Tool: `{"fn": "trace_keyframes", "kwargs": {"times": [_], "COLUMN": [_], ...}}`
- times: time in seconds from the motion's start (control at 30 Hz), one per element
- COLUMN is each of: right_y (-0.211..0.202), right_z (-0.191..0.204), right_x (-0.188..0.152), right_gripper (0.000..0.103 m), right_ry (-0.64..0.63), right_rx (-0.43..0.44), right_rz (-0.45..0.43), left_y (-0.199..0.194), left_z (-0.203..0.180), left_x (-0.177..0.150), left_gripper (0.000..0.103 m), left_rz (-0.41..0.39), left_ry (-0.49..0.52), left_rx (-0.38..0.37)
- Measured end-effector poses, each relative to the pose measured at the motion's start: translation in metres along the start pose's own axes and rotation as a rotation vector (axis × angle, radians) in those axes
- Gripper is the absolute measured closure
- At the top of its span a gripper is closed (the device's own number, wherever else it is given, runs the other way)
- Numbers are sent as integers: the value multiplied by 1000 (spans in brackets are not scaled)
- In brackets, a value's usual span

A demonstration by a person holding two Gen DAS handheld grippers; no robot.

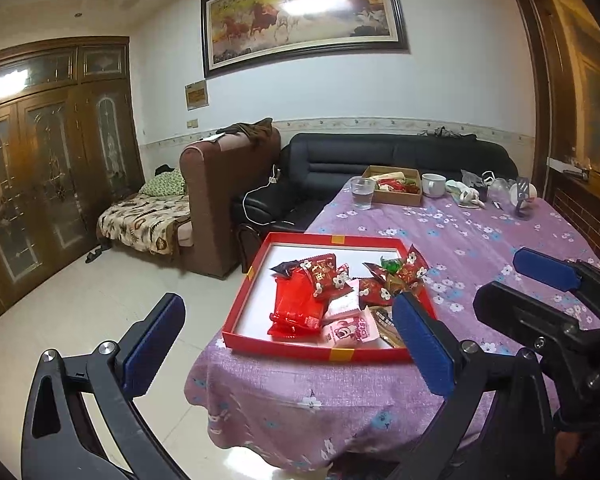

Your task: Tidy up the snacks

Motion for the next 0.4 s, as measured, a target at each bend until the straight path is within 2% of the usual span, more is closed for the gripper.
{"fn": "trace_keyframes", "kwargs": {"times": [0.2, 0.4], "right_y": [3, 6], "right_z": [-11, -20], "right_x": [-3, -5], "right_gripper": [18, 18], "right_ry": [56, 97], "right_rx": [13, 19], "right_rz": [9, 17], "left_y": [0, 3], "left_z": [-2, -2], "left_x": [-3, -3], "left_gripper": [0, 0], "left_rz": [-4, 5], "left_ry": [2, -11], "left_rx": [-42, -28]}}
Point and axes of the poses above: each gripper's, at about its wrist camera, not at the fingertips, and y roughly the way its jaws point, z to its left, x to its top, the point moved 1 cm from there along y, roughly the way its jaws point, and after that the axes turned 6 degrees about -x, right-handed, at the moved point
